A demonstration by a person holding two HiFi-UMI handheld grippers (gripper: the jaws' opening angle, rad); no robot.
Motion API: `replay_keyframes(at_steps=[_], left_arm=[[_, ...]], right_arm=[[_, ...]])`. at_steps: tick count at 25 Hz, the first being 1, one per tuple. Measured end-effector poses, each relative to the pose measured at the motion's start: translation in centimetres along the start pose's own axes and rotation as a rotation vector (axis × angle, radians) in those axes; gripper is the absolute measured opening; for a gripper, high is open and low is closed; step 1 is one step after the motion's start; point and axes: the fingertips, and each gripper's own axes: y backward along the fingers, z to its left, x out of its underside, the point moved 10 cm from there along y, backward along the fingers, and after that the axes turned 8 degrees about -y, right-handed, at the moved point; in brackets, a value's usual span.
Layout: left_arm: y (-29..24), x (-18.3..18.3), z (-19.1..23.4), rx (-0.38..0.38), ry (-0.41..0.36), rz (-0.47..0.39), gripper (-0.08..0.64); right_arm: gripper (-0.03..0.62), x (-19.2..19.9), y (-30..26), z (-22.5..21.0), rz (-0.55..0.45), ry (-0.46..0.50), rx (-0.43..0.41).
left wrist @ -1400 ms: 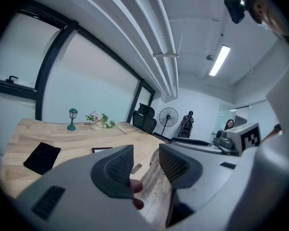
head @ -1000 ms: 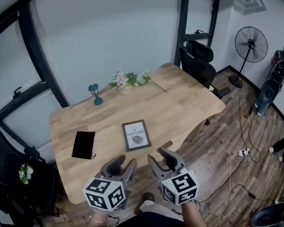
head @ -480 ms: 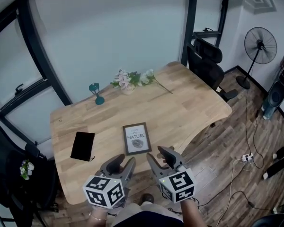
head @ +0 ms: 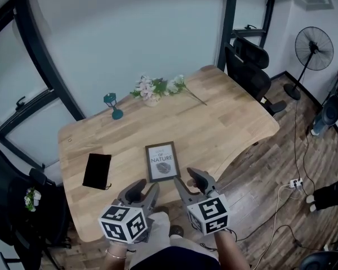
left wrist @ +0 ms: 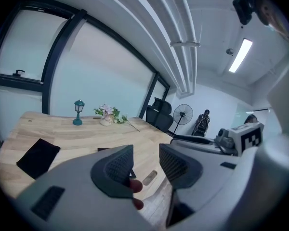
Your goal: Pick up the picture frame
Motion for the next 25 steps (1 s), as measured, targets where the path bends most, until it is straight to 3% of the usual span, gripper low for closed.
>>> replay_keyframes(at_steps=[25], left_arm=[[-8.3, -0.2, 8.0, 0.05, 0.017, 0.093, 0.16]], right_arm=[[0.146, 2.0, -9.9, -3.5, 0.124, -0.039, 0.08]])
